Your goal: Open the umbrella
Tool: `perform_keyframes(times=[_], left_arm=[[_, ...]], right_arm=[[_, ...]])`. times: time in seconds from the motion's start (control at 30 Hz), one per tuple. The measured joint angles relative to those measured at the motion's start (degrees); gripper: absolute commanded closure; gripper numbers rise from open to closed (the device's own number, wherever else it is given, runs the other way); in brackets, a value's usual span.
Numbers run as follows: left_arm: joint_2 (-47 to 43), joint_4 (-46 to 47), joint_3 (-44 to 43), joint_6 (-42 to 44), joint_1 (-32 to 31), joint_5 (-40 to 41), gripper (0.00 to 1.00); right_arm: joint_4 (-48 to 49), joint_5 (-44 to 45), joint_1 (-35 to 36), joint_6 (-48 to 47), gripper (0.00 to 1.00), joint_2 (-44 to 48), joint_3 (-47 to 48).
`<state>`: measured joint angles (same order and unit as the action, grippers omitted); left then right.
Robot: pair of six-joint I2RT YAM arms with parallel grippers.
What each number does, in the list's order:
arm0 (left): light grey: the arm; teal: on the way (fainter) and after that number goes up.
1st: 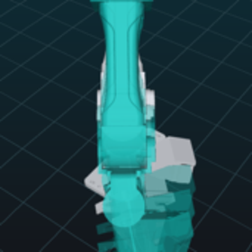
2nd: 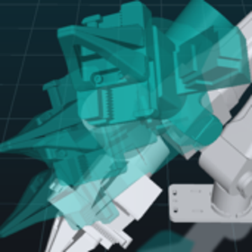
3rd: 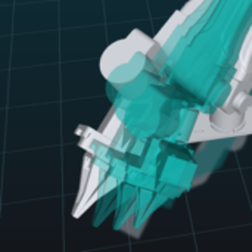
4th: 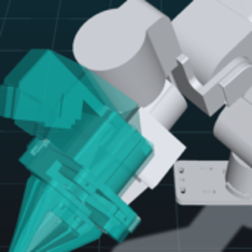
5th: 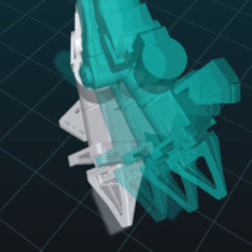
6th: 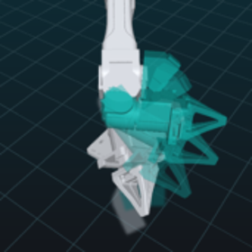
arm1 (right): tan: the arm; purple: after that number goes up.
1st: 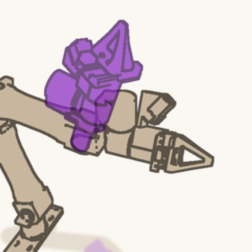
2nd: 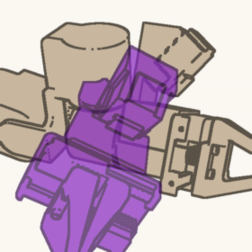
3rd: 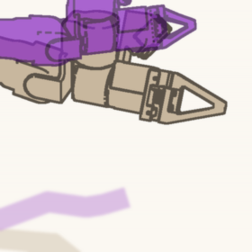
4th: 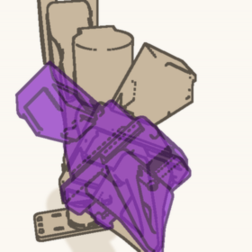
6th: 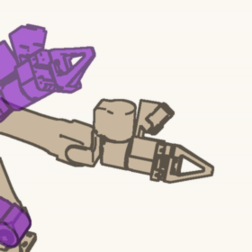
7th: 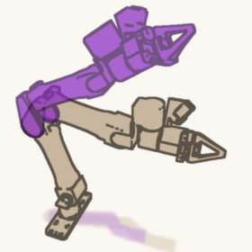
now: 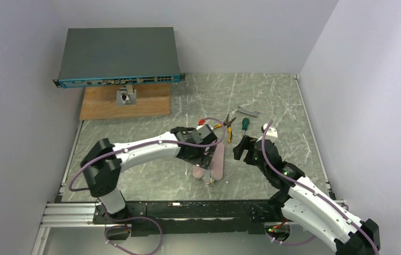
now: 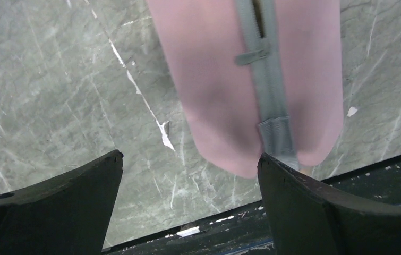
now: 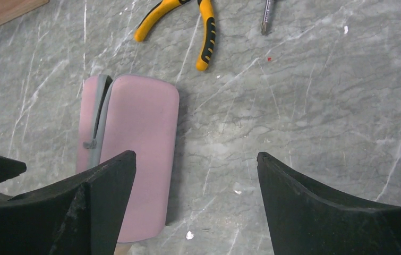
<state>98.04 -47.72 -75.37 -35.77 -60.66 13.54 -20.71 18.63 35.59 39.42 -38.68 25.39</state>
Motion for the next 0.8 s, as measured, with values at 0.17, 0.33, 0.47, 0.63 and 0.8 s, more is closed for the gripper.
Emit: perform_keyframes(times=[0.17,0.33,0.47,0.63,0.8], left_arm=[[-6.1,7.7,8.2,0.1,4.6,-5.9,0.02],[-6.7,16.0,13.8,-0.3,6.8,-12.5,0.02],[-6.5,21.3,16.3,-1.2,7.3,-17.2,0.03],[-4.6,26.8,18.5,-3.4,7.8,-21.0,0.09],[-4.4,31.7,21.3,-6.0,8.5,-24.3,0.27]], right_arm=[[-0.3,-0.9,-0.1,-0.5,0.14,0.5,0.0],[-1.2,-1.0,-0.3,-0.9,0.13,0.9,0.0],[-2.3,-1.1,-0.3,-0.9,0.13,1.7,0.0],[-2.9,-1.2,-0.3,-0.9,0.13,2.4,0.0],[-3.0,-1.2,-0.3,-0.9,0.13,2.4,0.0]])
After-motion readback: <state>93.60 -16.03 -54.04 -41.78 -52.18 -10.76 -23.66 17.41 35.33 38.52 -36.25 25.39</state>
